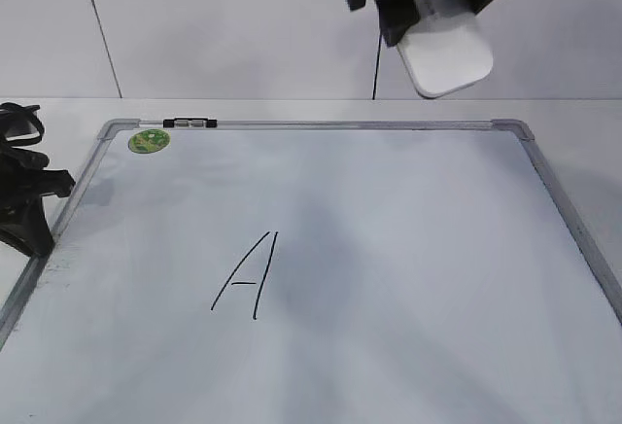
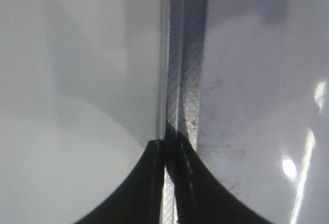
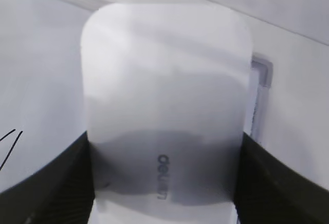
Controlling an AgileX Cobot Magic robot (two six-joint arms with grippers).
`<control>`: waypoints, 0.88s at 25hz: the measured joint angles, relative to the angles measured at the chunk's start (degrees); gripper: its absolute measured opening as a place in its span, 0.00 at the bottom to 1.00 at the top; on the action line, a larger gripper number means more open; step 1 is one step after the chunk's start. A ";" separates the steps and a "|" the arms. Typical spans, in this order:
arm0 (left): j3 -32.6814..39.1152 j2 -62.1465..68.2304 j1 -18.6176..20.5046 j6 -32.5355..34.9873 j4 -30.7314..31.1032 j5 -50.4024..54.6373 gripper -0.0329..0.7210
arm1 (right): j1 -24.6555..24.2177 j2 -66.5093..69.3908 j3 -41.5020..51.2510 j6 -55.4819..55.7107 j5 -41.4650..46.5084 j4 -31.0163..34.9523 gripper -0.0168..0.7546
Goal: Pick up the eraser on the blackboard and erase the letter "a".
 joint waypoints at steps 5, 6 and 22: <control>0.00 0.00 0.00 0.00 0.00 0.00 0.08 | 0.00 -7.31 3.29 2.51 0.35 -3.49 0.75; 0.00 0.00 0.00 0.00 0.00 0.00 0.08 | 0.00 -8.51 4.53 2.81 0.41 -4.01 0.75; 0.00 0.00 0.00 0.00 0.00 0.00 0.08 | -11.71 -25.55 21.33 8.15 0.78 -6.82 0.75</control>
